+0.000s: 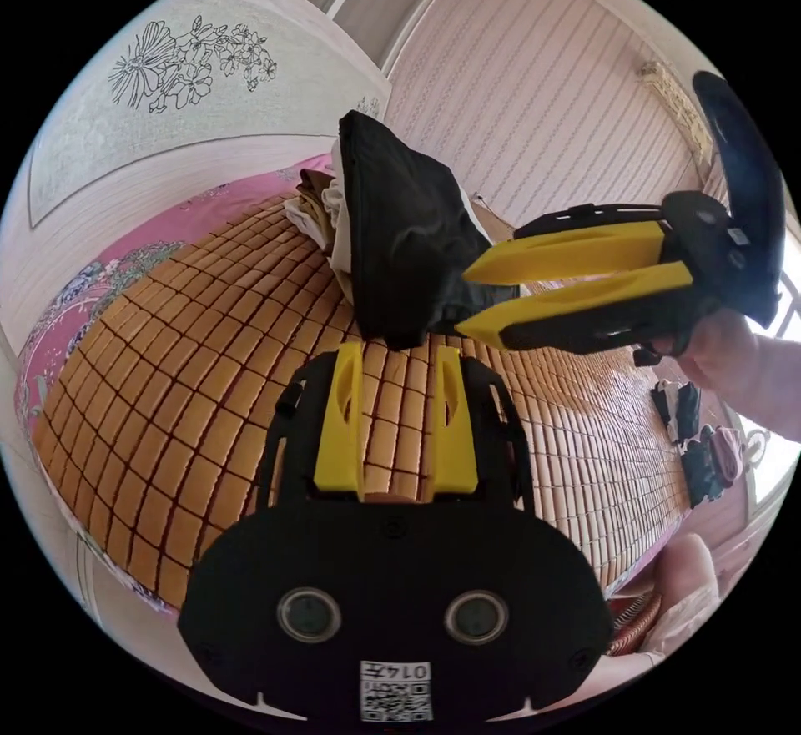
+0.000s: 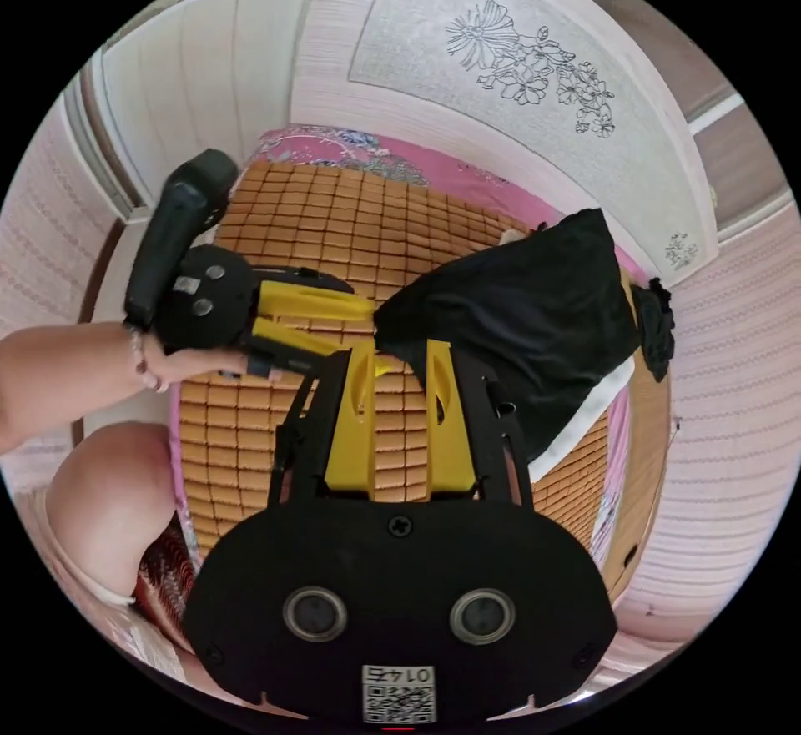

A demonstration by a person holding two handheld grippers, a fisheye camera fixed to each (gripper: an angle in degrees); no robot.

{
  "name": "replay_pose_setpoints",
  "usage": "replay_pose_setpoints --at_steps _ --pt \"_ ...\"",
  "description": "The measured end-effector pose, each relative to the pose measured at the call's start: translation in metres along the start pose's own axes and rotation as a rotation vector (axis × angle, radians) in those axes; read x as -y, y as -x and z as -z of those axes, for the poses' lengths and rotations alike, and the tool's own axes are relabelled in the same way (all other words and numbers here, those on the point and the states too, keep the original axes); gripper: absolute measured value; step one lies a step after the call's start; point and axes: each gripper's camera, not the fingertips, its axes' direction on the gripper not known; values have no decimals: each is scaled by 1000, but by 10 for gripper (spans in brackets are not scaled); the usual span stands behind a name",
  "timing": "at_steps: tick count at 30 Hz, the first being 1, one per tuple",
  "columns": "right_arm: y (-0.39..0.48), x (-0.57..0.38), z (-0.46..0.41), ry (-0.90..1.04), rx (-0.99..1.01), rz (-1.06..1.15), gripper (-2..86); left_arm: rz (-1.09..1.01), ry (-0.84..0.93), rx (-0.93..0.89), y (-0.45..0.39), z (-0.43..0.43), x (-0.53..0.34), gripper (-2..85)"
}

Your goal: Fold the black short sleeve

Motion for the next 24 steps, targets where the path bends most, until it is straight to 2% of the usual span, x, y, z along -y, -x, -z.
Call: replay_pose_setpoints --at_steps 2,6,11,18,24 --pt "-13 4 -14 16 -21 -69 61 -18 -21 -7 6 1 8 89" --pt "-48 -7 -7 0 157 -164 7 -17 43 -18 16 3 25 40" --pt "-82 -68 52 -171 184 -277 -4 -70 -7 -114 9 43 28 7" --pt "-103 -227 133 -412 371 -453 -4 -326 -143 -171 -72 123 41 -7" --pt "-75 -390 148 -485 392 -665 -4 -487 -63 -187 -146 162 2 -8"
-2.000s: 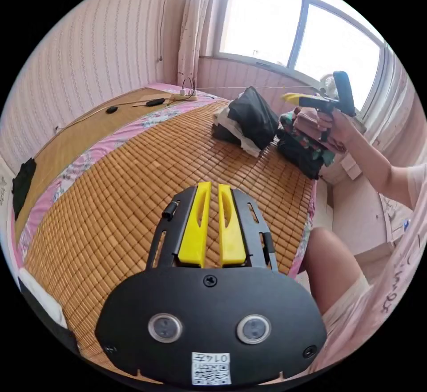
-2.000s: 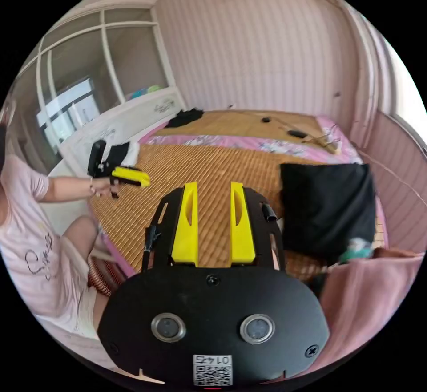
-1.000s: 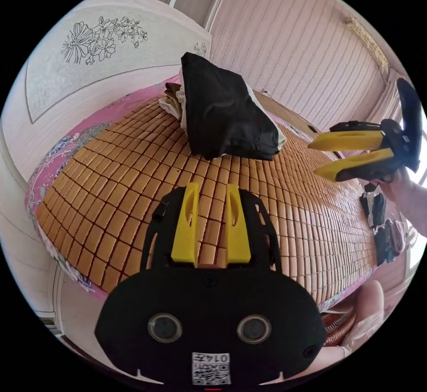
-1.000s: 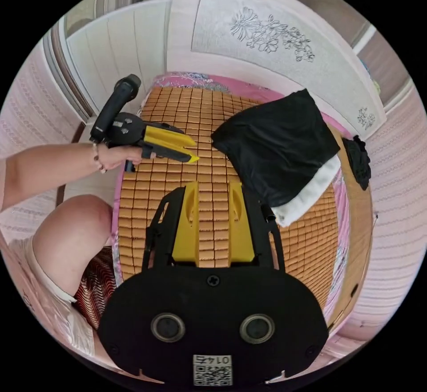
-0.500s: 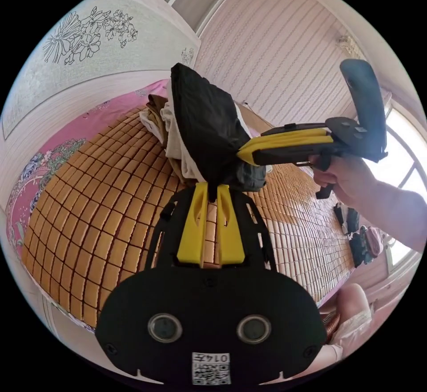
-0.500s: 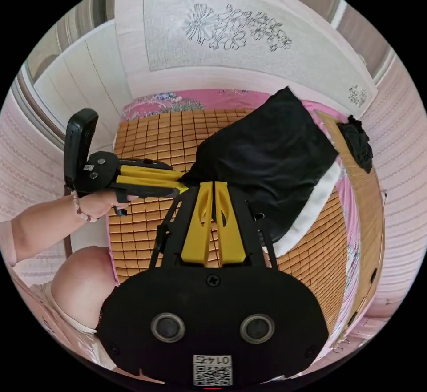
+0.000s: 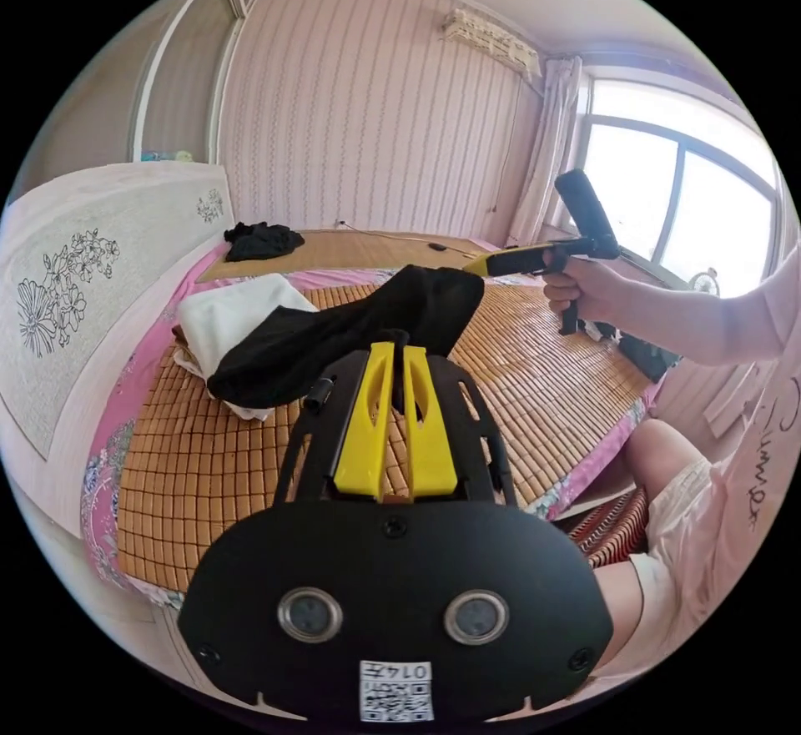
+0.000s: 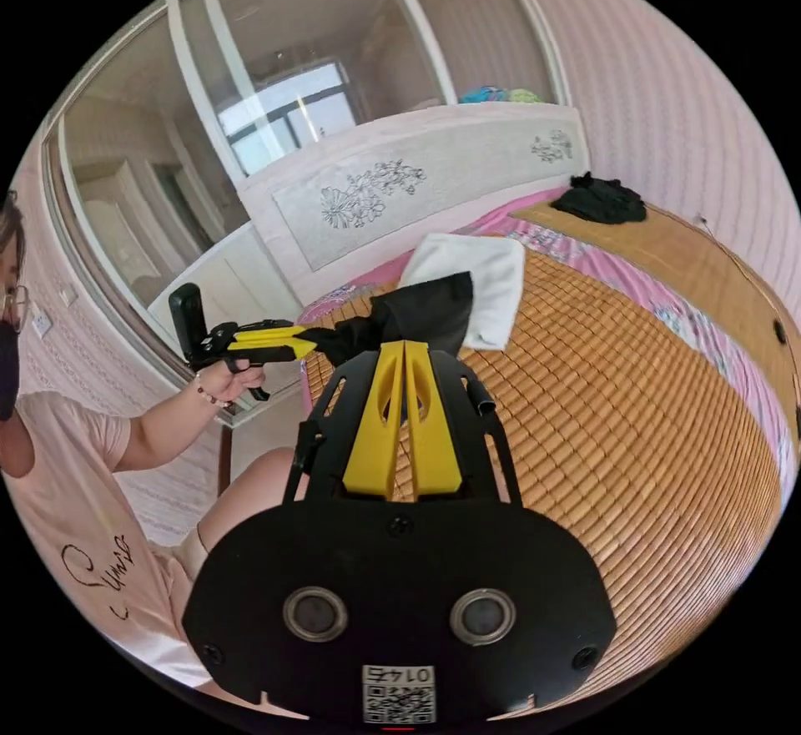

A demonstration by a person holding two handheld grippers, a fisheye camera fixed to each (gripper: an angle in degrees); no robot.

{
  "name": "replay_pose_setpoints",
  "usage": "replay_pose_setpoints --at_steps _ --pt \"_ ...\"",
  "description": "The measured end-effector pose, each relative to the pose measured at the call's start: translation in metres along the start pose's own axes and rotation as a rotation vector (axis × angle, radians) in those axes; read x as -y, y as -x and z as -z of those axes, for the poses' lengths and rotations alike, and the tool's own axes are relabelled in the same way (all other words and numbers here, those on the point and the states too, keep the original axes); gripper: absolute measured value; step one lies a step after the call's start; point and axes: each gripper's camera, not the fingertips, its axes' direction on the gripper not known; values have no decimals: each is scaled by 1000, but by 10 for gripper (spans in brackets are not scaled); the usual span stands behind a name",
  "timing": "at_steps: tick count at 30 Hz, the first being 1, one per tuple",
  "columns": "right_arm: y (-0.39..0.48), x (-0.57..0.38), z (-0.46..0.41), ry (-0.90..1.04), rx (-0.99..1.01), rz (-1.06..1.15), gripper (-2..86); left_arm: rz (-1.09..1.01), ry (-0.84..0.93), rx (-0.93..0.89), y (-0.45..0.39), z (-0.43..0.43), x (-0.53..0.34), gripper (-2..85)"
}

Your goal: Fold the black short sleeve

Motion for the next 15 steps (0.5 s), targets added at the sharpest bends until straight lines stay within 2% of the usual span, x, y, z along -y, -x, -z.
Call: replay_pose_setpoints --at_steps 2,7,12,15 --pt "-20 -43 22 -8 11 -72 -4 4 34 -1 -21 2 -11 -8" --pt "-74 -157 119 -184 54 -304 -4 92 27 -26 -56 16 -28 -9" --pt "-89 -246 219 -324 -86 -383 -4 77 -86 -65 -80 56 5 -9" --pt "-101 -313 254 -351 -112 -498 -3 50 -84 -103 -98 50 22 -9"
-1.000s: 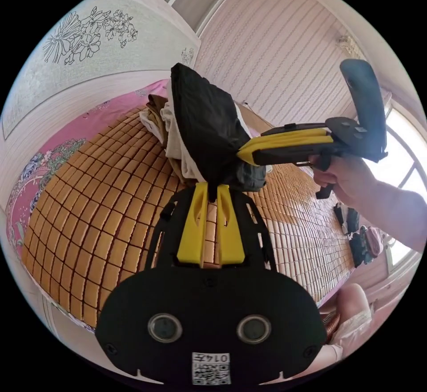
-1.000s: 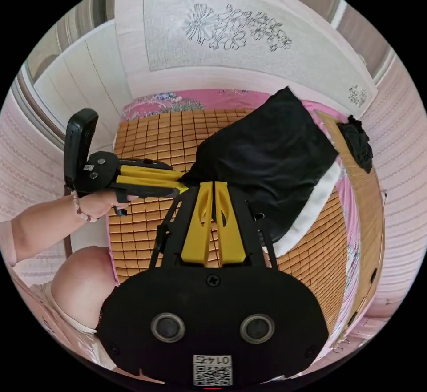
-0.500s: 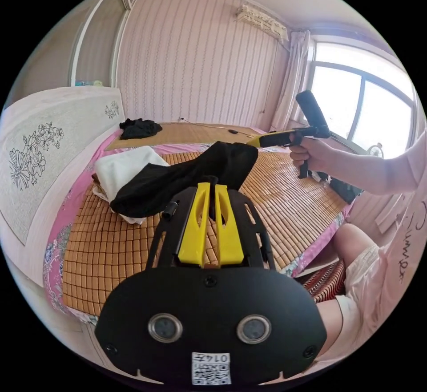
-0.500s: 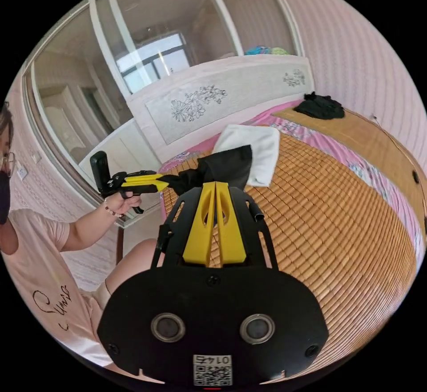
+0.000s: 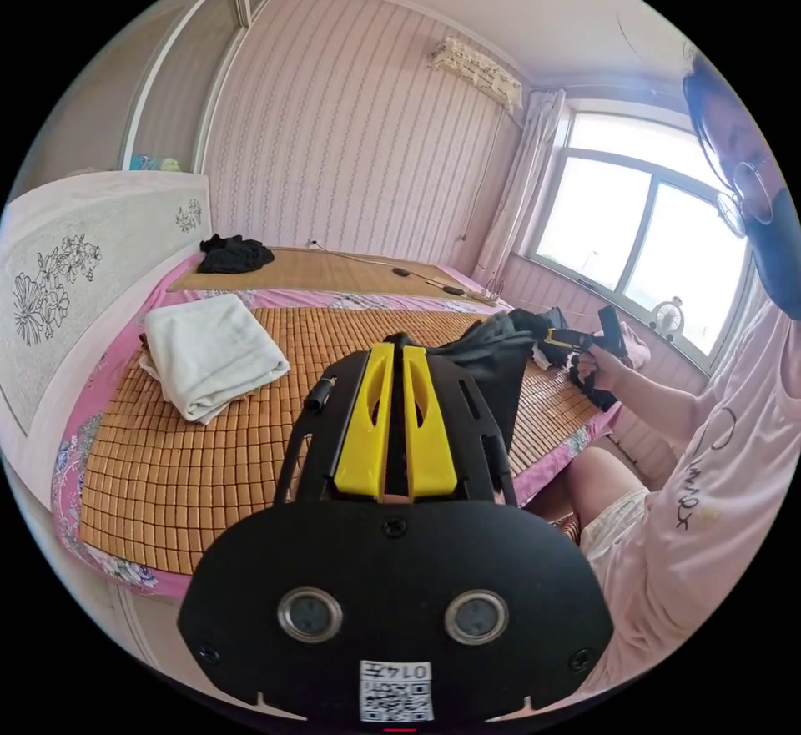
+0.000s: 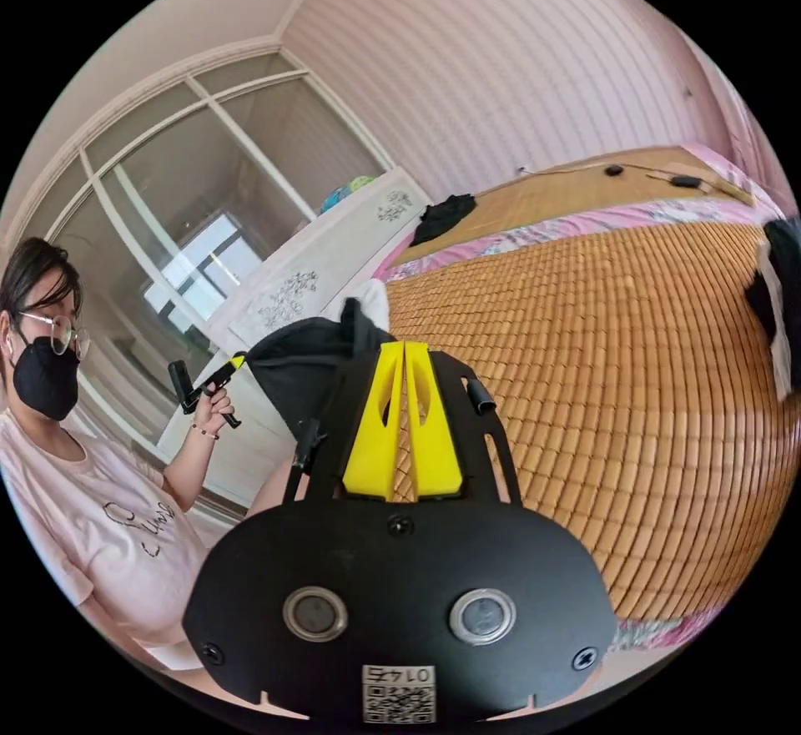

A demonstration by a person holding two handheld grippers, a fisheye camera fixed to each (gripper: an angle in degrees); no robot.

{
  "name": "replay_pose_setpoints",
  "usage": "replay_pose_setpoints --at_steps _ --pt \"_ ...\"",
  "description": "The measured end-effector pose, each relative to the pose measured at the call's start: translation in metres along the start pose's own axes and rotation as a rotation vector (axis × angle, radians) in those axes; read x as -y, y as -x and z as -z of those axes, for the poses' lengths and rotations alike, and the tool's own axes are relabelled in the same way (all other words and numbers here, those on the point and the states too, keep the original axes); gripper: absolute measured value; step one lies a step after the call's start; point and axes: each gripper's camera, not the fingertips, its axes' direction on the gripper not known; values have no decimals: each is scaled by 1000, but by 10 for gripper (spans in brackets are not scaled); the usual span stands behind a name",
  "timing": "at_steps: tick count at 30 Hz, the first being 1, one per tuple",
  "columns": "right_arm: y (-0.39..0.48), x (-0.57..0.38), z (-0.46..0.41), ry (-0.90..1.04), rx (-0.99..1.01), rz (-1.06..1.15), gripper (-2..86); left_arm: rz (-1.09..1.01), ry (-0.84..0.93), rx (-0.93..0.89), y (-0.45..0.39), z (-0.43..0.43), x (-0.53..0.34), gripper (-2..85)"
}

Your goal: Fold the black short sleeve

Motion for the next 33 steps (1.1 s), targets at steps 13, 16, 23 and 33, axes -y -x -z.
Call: replay_pose_setpoints --at_steps 13,16,23,33 --pt "-81 -116 37 294 -308 -219 42 -19 403 -177 -69 -112 -26 -8" --pt "-74 -115 20 362 -282 -146 79 -5 476 -171 -81 -115 -42 -8" --pt "-29 -135 -42 573 -378 183 104 124 488 -190 -86 -105 -54 -8" --pt "-36 -187 56 570 -454 41 12 113 471 -116 -107 -62 -49 -7"
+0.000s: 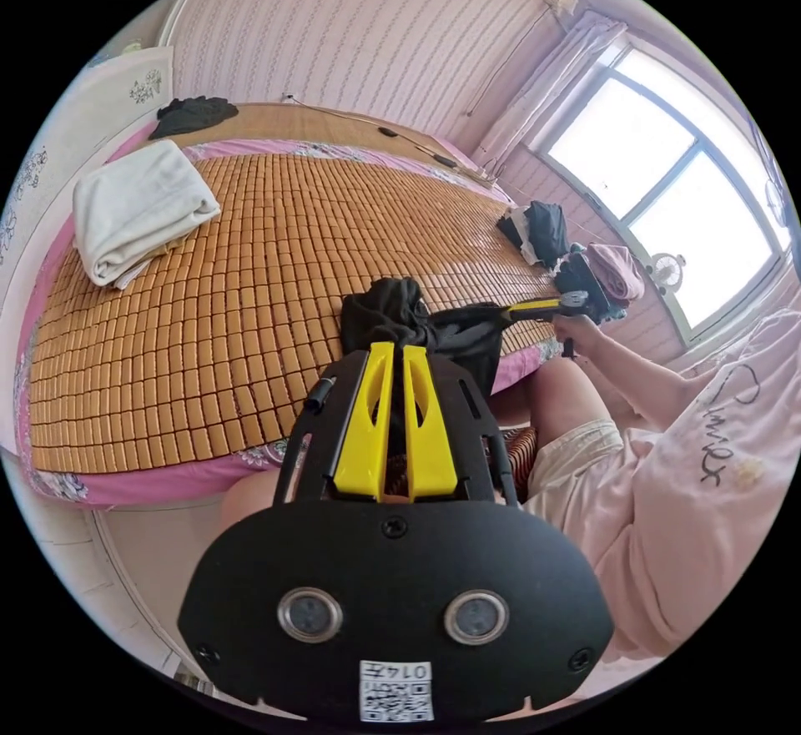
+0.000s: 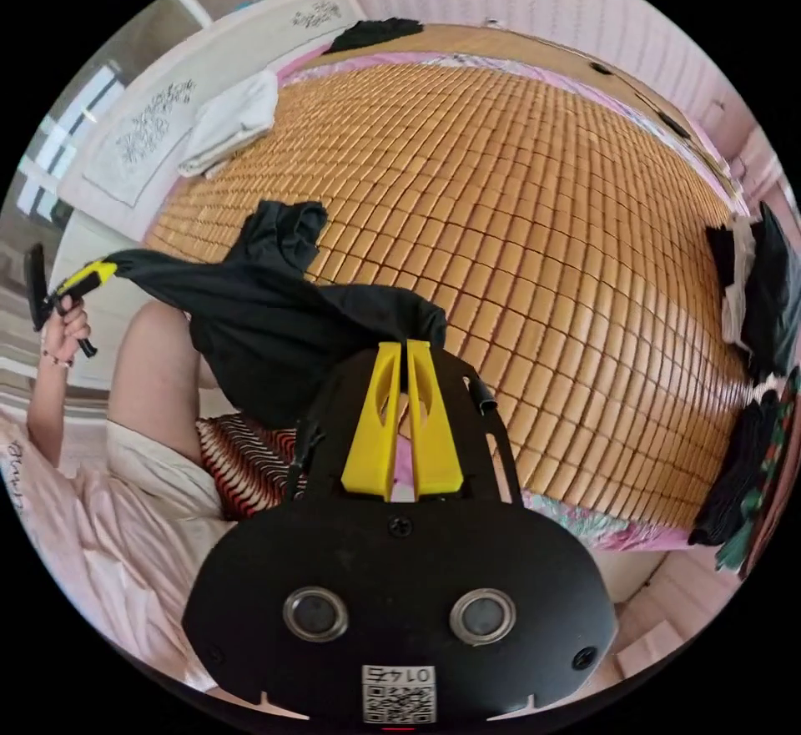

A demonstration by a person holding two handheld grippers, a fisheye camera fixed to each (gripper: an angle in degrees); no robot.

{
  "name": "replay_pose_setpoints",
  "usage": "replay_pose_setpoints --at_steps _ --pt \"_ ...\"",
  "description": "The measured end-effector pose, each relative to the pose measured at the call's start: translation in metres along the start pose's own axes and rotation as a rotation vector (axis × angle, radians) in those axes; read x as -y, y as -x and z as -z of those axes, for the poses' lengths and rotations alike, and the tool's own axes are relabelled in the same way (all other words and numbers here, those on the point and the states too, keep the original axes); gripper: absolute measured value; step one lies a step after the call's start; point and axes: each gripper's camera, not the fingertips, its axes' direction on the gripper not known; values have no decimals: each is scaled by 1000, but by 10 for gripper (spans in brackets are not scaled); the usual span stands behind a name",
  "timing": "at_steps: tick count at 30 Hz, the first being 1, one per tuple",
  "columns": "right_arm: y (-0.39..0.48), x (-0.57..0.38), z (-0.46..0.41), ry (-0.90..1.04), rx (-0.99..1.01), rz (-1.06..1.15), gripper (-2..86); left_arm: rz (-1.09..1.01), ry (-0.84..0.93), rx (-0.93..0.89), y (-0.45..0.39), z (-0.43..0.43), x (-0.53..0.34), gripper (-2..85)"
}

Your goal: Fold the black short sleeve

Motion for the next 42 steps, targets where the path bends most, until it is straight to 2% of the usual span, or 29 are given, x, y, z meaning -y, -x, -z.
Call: replay_pose_setpoints --at_steps 2,5,7,9,10,15,19,23,26,30,33,35,37,40,42 --pt "-18 -33 33 -66 63 -65 9 -18 -18 11 -9 14 -3 -8" --pt "-44 -94 98 -274 172 -150 6 -35 -77 32 -25 42 -8 -8" --pt "-61 -143 156 -502 297 -185 5 -44 -134 20 -37 62 -11 -8" --pt "-65 -172 200 -651 373 -158 4 -60 -231 -17 -55 95 -12 -8" --pt "-62 -189 233 -756 357 -126 3 -62 -260 -31 -60 105 -11 -8" --pt "-36 -244 365 -1132 186 34 3 -268 -642 -122 -130 225 7 -9" --pt "-1 -294 436 -1353 33 106 2 -406 -789 -102 -175 287 17 -9" --pt "17 -341 474 -1415 41 174 2 -444 -875 -85 -203 325 6 -9" --pt "38 -380 515 -1451 105 341 2 -446 -961 -100 -212 352 -17 -9" --pt "76 -412 564 -1510 -14 498 2 -555 -1174 -51 -243 410 -55 -10" --pt "81 -400 568 -1478 -97 492 1 -618 -1248 -45 -254 438 -58 -10" --pt "69 -372 554 -1365 -91 454 1 -603 -1233 -58 -250 442 -45 -10" --pt "38 -319 514 -1155 -44 380 1 -544 -1171 -58 -239 434 -25 -10" --pt "-11 -248 431 -971 -83 209 1 -388 -983 -42 -206 390 22 -10" --pt "-37 -209 375 -881 -117 64 1 -216 -808 -107 -167 325 66 -10"
